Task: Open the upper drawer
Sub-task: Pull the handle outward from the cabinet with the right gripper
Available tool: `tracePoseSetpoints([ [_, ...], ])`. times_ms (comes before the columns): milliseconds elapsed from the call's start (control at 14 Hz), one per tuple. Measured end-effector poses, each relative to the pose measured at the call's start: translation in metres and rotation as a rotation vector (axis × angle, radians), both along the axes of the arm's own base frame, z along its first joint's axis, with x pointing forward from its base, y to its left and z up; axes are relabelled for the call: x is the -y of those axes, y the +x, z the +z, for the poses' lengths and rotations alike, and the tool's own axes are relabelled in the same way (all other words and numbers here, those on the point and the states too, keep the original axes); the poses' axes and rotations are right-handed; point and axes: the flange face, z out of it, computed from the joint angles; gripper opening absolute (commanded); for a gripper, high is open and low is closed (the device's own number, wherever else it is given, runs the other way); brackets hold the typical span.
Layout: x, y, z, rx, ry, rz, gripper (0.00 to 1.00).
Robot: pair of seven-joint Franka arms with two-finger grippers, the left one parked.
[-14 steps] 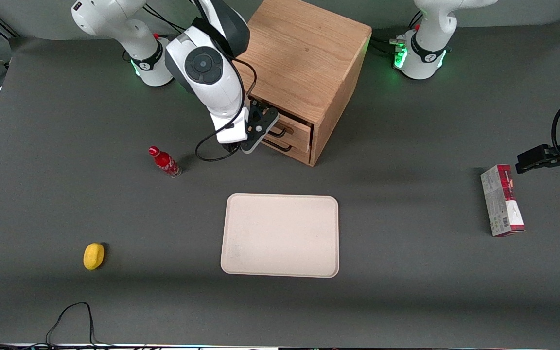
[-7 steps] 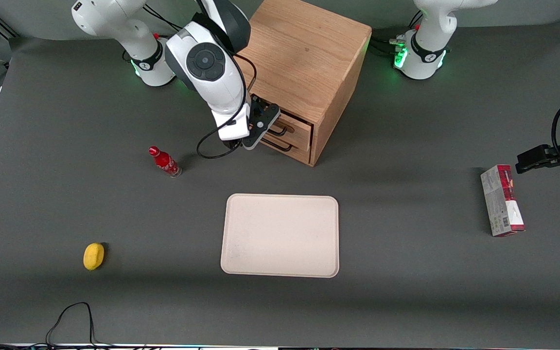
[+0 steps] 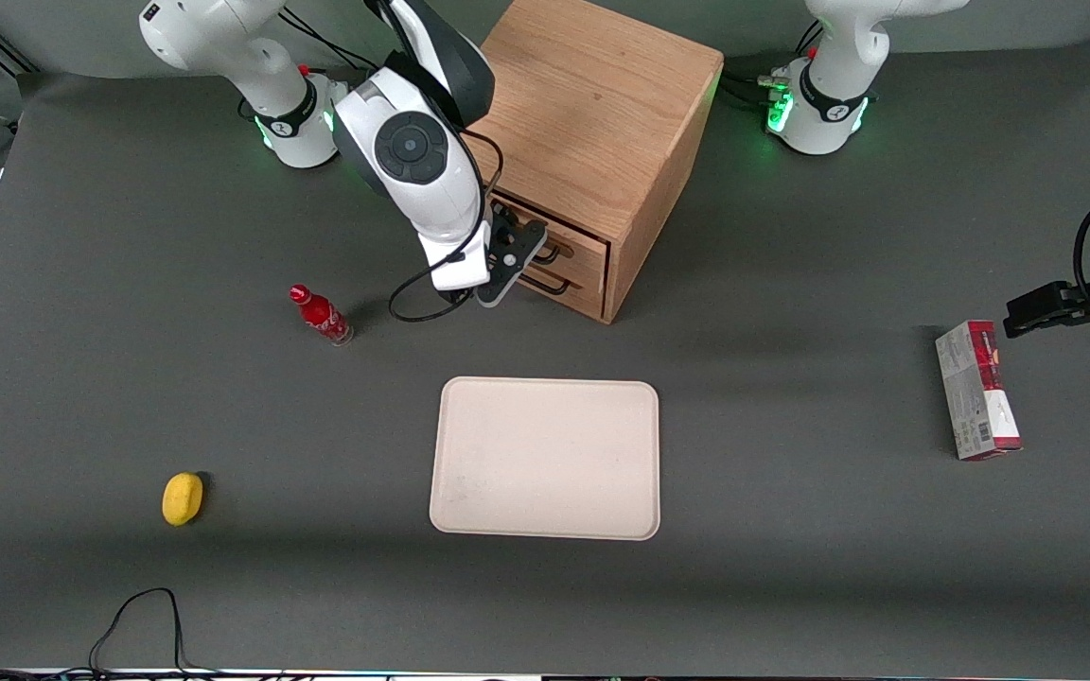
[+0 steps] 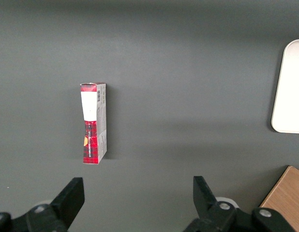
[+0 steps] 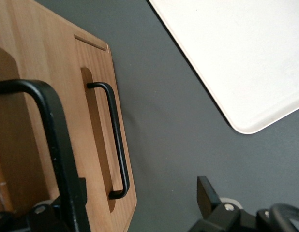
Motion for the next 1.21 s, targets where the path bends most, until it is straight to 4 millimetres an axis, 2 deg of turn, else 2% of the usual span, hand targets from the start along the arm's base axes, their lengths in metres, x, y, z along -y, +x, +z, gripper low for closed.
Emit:
tracePoseSetpoints([
  [286, 0.011, 0.017, 0.000, 0.008, 0.004, -0.017, 1.00],
  [571, 0.030, 0.050, 0.005, 0.026, 0.016, -0.030, 1.00],
  [786, 0.035, 0.070, 0.007, 0.023, 0.013, -0.025, 1.00],
  [929, 0.039, 0.082, 0.003, 0.019, 0.010, -0.019, 1.00],
  [1214, 0.063, 0.110, -0.005, 0.015, 0.008, -0.021, 1.00],
])
